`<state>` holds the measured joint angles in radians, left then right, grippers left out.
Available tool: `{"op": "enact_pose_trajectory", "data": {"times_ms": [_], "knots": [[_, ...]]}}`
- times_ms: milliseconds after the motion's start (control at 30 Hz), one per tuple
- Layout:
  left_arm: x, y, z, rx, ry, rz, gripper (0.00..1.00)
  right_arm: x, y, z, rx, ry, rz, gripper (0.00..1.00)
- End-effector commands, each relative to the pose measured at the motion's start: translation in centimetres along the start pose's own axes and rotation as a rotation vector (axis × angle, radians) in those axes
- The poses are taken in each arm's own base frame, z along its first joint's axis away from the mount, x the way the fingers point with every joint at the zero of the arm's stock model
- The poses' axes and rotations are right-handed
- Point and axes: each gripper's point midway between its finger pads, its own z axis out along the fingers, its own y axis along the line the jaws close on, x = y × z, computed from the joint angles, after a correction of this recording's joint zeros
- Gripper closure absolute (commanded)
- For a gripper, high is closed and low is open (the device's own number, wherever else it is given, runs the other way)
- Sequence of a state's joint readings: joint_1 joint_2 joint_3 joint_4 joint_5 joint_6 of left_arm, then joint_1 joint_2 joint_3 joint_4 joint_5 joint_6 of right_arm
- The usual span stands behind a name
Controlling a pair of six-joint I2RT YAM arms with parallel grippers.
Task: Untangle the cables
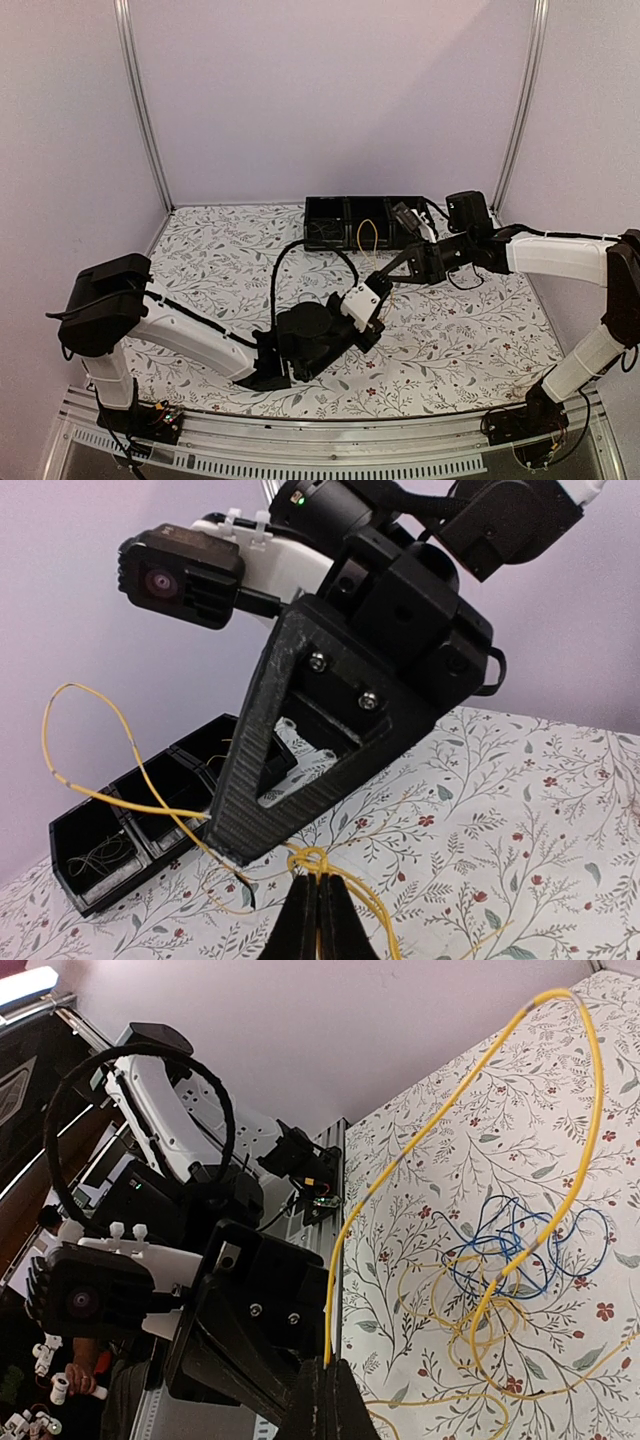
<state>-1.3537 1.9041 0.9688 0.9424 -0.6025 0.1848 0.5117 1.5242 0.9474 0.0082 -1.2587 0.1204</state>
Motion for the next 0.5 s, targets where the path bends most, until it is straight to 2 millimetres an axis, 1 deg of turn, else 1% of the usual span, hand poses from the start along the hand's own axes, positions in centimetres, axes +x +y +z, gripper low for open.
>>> {"op": "enact_pose_trajectory", "data": {"times_ms": [0, 167, 267, 300, 400, 467], "knots": [[-2.1, 1.5, 0.5, -0.045, -0.058, -0.053, 0.99, 1.2, -0.2, 0.5, 0.026, 0.026, 0.01, 1.0], [-2.3, 1.5, 0.6, -0.048, -0.064, -0.058, 0.96, 1.7, -1.1, 0.6, 0.07, 0.036, 0.015, 1.0], [-2.3, 1.7, 0.7, -0.055, -0.064, -0.056, 0.95, 1.9, -1.2, 0.6, 0.072, 0.039, 0.015, 1.0], [-2.2, 1.8, 0.7, -0.061, -0.06, -0.055, 0.95, 1.8, -1.2, 0.6, 0.072, 0.038, 0.013, 1.0], [-1.8, 2.5, 0.9, -0.082, -0.045, -0.06, 1.0, 1.6, -0.9, 0.5, 0.065, 0.035, 0.006, 1.0], [-1.4, 2.7, 0.9, -0.079, -0.034, -0.067, 1.0, 1.6, -0.7, 0.5, 0.061, 0.035, 0.004, 1.0]]}}
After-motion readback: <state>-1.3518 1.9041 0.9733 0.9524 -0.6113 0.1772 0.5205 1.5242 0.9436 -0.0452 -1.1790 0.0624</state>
